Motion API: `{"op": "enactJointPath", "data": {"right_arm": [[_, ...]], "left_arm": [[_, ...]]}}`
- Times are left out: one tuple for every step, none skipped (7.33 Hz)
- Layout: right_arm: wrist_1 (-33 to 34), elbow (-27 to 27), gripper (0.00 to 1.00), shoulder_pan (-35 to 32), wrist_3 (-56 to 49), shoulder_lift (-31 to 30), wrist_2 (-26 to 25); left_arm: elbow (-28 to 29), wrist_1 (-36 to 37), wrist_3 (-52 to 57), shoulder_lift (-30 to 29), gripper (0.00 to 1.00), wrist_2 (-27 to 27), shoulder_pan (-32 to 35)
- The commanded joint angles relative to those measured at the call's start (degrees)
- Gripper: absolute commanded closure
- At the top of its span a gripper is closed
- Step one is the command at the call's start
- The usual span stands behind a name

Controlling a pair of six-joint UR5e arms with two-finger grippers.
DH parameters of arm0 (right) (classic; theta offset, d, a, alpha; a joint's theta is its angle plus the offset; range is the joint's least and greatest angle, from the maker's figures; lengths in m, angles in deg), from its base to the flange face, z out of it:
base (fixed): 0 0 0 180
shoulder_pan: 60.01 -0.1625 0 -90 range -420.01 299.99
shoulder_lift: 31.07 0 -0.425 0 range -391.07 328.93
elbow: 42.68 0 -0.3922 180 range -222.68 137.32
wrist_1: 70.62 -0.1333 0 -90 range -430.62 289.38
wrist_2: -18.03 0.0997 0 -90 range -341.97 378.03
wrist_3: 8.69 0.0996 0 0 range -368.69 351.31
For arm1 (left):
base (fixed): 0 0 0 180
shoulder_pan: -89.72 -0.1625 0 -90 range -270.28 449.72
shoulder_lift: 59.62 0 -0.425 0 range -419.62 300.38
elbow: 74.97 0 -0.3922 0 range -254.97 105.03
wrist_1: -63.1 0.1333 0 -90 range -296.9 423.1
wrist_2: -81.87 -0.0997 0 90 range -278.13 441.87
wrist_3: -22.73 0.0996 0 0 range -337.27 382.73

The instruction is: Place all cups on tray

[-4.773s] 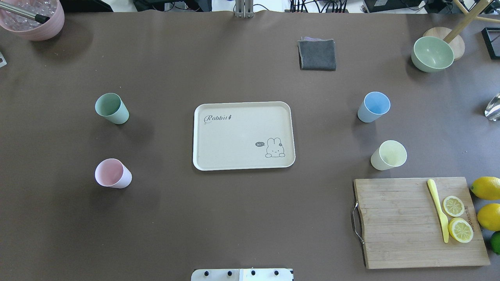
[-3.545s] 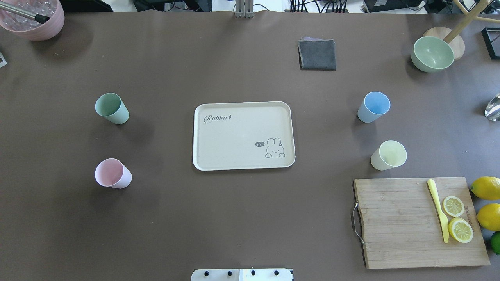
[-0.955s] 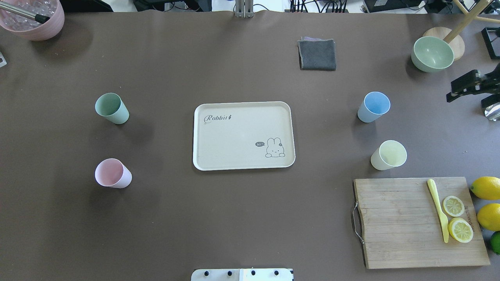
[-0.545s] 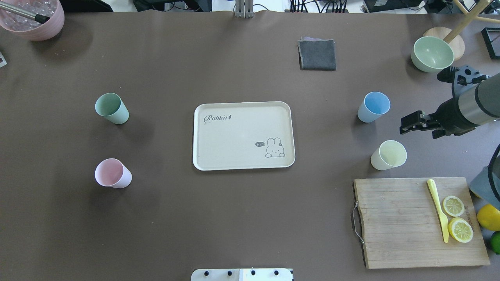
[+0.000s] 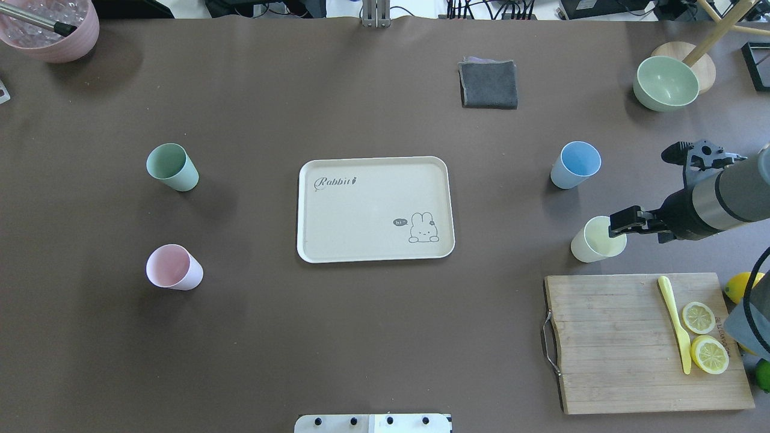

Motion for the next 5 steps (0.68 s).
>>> {"op": "enactJointPath", "data": {"right_arm": [[-0.1, -2.2, 0.08, 1.3, 0.4, 0.5, -1.4], [-0.1, -2.4, 0.50, 2.2, 1.6, 0.6, -1.5], [-0.2, -2.3, 0.99, 3.4, 2.2, 1.1, -2.5], [-0.2, -2.0, 1.00, 3.9, 2.3, 1.5, -2.6], [-0.1, -2.1, 1.00, 4.1, 2.4, 2.4, -2.4]], "left_arm": [[0.0, 0.0, 0.0, 0.0, 0.02, 0.1, 0.0], [0.0, 0.0, 0.0, 0.0, 0.02, 0.1, 0.0], [0.0, 0.0, 0.0, 0.0, 0.02, 0.1, 0.1], [0.0, 0.0, 0.0, 0.0, 0.02, 0.1, 0.1], [0.0, 0.0, 0.0, 0.0, 0.02, 0.2, 0.1]]}}
